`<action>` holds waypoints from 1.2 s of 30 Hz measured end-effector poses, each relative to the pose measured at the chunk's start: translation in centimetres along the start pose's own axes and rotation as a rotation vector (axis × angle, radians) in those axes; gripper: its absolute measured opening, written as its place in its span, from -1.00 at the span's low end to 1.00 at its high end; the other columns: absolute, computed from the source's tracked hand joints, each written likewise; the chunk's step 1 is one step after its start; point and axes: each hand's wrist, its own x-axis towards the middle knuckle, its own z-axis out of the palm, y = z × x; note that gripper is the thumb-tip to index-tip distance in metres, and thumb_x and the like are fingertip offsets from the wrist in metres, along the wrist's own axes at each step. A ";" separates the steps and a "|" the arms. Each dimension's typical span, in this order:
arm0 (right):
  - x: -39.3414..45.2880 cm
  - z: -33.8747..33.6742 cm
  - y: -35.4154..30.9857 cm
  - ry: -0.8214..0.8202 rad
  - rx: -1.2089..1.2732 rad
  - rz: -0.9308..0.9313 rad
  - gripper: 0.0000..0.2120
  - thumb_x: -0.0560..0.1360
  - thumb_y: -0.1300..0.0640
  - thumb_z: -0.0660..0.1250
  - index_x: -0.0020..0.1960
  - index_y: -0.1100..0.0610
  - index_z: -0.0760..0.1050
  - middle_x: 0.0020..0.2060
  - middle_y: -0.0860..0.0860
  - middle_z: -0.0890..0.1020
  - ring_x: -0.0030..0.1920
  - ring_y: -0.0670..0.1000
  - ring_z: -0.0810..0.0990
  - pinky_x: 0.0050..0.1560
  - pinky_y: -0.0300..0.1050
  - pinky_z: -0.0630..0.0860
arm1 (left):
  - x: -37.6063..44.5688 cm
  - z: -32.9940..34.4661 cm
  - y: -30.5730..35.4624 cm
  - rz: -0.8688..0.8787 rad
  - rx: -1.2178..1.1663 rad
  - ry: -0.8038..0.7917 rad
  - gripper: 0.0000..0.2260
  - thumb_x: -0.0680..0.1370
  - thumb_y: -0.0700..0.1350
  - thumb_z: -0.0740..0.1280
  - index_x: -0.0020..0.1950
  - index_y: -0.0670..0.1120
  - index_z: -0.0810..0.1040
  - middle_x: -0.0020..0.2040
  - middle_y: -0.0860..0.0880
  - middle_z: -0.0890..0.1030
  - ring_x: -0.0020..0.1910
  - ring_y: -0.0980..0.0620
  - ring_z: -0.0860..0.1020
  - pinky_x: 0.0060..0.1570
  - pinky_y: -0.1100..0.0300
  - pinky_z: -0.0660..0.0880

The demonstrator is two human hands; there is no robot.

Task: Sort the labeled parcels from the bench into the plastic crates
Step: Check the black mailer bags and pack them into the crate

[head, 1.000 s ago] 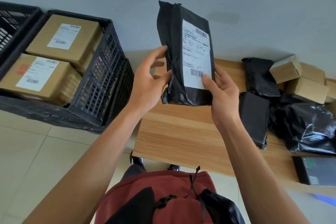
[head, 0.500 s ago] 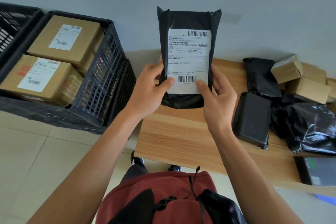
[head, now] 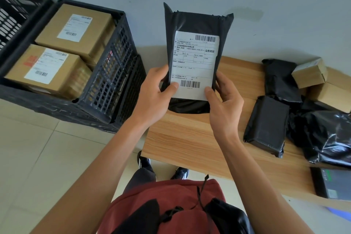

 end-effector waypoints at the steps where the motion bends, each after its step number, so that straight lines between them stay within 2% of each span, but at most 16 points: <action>1: -0.1 0.2 0.1 -0.008 0.009 0.008 -0.56 0.62 0.39 0.32 0.42 0.03 0.49 0.28 -0.05 0.66 0.32 -0.09 0.61 0.17 -0.23 0.62 | -0.2 -0.2 -0.2 -0.013 -0.004 0.002 -0.57 0.66 -0.14 0.35 0.48 0.22 0.47 0.31 0.20 0.52 0.38 0.26 0.42 0.40 -0.03 0.48; 8: -0.6 3.2 1.0 -0.104 0.012 0.072 -0.56 0.61 0.36 0.35 0.36 -0.06 0.50 0.26 -0.07 0.68 0.31 -0.09 0.63 0.19 -0.10 0.65 | -2.0 -3.1 -1.9 -0.066 0.028 0.079 -0.55 0.65 -0.14 0.35 0.53 0.11 0.46 0.32 0.19 0.51 0.41 0.15 0.42 0.38 -0.08 0.48; 11: -1.0 5.4 1.3 -0.146 0.009 0.094 -0.58 0.61 0.35 0.36 0.40 0.03 0.52 0.25 -0.07 0.69 0.30 -0.08 0.63 0.20 -0.07 0.65 | -2.9 -5.3 -2.8 -0.107 0.011 0.131 -0.55 0.65 -0.19 0.36 0.52 0.08 0.48 0.31 0.14 0.51 0.35 0.21 0.44 0.37 -0.01 0.49; 14: -1.5 7.9 1.4 -0.192 0.015 0.103 -0.62 0.61 0.37 0.34 0.38 0.11 0.55 0.19 -0.04 0.72 0.24 -0.04 0.67 0.12 -0.09 0.67 | -4.0 -7.9 -3.9 -0.138 0.011 0.172 -0.55 0.64 -0.20 0.35 0.51 0.08 0.49 0.29 0.13 0.52 0.33 0.16 0.47 0.36 -0.02 0.50; 18: -2.9 12.6 1.9 -0.264 -0.002 0.103 -0.65 0.61 0.38 0.33 0.33 0.11 0.58 0.17 -0.02 0.73 0.24 0.01 0.68 0.21 0.11 0.64 | -5.9 -12.3 -5.4 -0.161 0.032 0.222 -0.58 0.64 -0.18 0.35 0.46 0.14 0.51 0.23 0.25 0.51 0.34 0.12 0.47 0.36 -0.05 0.50; 20: -4.3 15.4 2.0 -0.299 -0.007 0.104 -0.65 0.61 0.38 0.33 0.33 0.09 0.58 0.16 -0.05 0.73 0.24 -0.03 0.68 0.22 0.07 0.64 | -7.0 -14.9 -6.4 -0.198 0.051 0.251 -0.59 0.65 -0.17 0.34 0.47 0.14 0.50 0.22 0.20 0.51 0.33 0.13 0.47 0.35 -0.04 0.51; 23: -6.5 19.4 1.7 -0.343 0.011 0.108 -0.65 0.62 0.38 0.34 0.31 0.05 0.57 0.13 -0.12 0.74 0.21 -0.10 0.68 0.15 -0.17 0.64 | -8.6 -18.7 -7.7 -0.240 0.058 0.303 -0.61 0.66 -0.15 0.33 0.48 0.13 0.49 0.26 0.11 0.51 0.33 0.10 0.48 0.33 -0.02 0.54; 25: -8.2 22.4 1.6 -0.383 0.017 0.125 -0.65 0.62 0.38 0.34 0.32 0.05 0.57 0.12 -0.13 0.74 0.19 -0.11 0.69 0.11 -0.24 0.63 | -9.9 -21.6 -8.8 -0.267 0.036 0.343 -0.62 0.67 -0.16 0.33 0.47 0.12 0.50 0.26 0.10 0.51 0.32 0.10 0.49 0.34 -0.01 0.54; 30: -13.1 30.7 1.2 -0.458 -0.014 0.110 -0.64 0.63 0.36 0.34 0.34 0.05 0.57 0.16 -0.11 0.72 0.23 -0.12 0.66 0.13 -0.26 0.62 | -13.7 -29.5 -12.0 -0.327 -0.007 0.451 -0.54 0.65 -0.19 0.33 0.51 0.16 0.48 0.27 0.15 0.52 0.30 0.21 0.49 0.38 0.07 0.49; 34: -16.9 36.4 1.0 -0.531 -0.028 0.090 -0.62 0.64 0.33 0.34 0.35 -0.04 0.54 0.21 -0.13 0.69 0.27 -0.12 0.64 0.22 -0.09 0.63 | -16.4 -35.4 -14.3 -0.325 -0.012 0.539 -0.52 0.64 -0.23 0.33 0.53 0.12 0.47 0.26 0.12 0.55 0.27 0.23 0.51 0.32 0.19 0.50; 36: -18.3 38.7 0.8 -0.561 -0.035 0.094 -0.61 0.64 0.33 0.34 0.38 -0.01 0.53 0.21 -0.15 0.69 0.25 -0.16 0.64 0.18 -0.16 0.64 | -17.5 -37.8 -15.3 -0.331 -0.005 0.581 -0.51 0.64 -0.24 0.33 0.53 0.12 0.47 0.27 0.12 0.57 0.26 0.26 0.51 0.26 0.29 0.49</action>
